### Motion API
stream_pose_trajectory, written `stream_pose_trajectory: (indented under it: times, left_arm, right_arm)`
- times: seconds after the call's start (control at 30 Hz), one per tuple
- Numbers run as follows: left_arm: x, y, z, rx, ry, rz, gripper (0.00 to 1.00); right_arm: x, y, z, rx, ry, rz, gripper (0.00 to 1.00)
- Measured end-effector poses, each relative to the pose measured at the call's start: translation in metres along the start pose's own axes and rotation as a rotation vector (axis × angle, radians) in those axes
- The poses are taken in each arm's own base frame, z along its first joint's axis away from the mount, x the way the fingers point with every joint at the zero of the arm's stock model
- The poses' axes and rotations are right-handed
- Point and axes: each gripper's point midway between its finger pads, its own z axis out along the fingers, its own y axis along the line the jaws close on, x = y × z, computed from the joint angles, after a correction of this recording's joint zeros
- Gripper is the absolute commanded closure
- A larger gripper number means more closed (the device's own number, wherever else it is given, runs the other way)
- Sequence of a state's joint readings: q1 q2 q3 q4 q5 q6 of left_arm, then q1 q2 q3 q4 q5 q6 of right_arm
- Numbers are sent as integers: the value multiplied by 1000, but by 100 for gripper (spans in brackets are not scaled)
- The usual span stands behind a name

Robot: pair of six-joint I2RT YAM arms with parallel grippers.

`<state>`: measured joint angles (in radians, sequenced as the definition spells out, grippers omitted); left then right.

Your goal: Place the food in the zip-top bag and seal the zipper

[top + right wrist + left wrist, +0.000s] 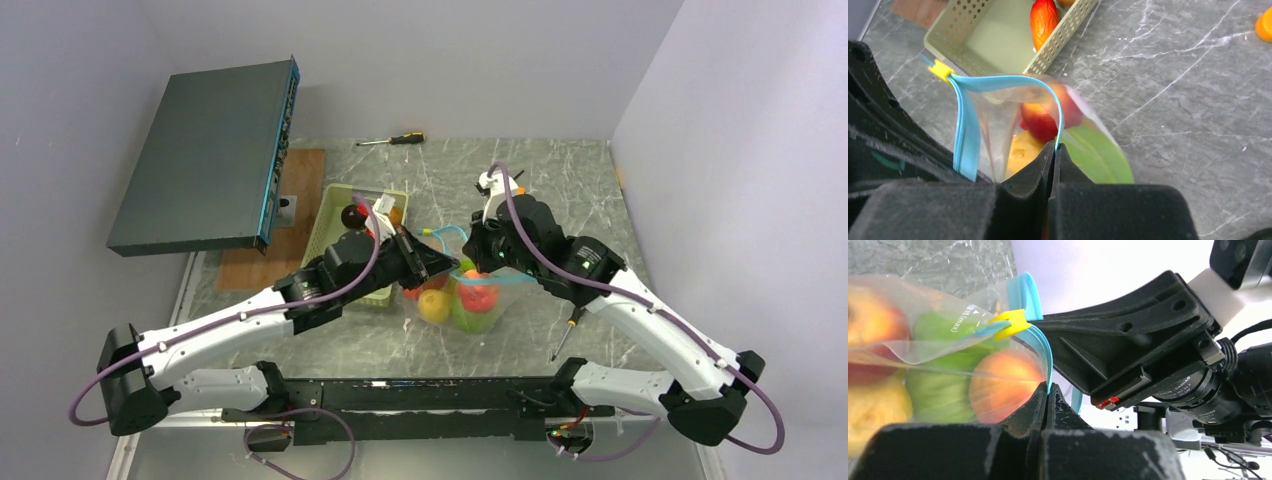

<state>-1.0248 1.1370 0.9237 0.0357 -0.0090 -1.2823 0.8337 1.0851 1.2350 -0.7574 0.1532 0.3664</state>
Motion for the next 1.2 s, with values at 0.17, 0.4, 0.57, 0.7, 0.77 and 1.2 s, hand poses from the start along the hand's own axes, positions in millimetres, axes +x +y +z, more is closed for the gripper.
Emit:
stream_pose_trajectory:
  times: [0.17,0.4,0.57,0.7,0.77,1.2]
  left_arm:
    - [1,28,0,-35,-32,-52,100]
    - [16,97,4,-188,-14,-97,100]
    - [13,87,1,-161,-20,-96,100]
    - [6,63,-2,-117,-26,-65,100]
    - [2,42,-7,-76,-32,-52,100]
    - [37,145,-9,-250,-2,-197,100]
  right_arm:
    - [11,-4,0,5,14,-13,100]
    - [44,-6,20,6,133,-65,100]
    - [42,4,12,-59,124,-74,100]
    - [32,11,6,-87,109,-75,100]
    - [19,13,-1,-87,78,-72,100]
    - [31,-7,33,60,138,-66,100]
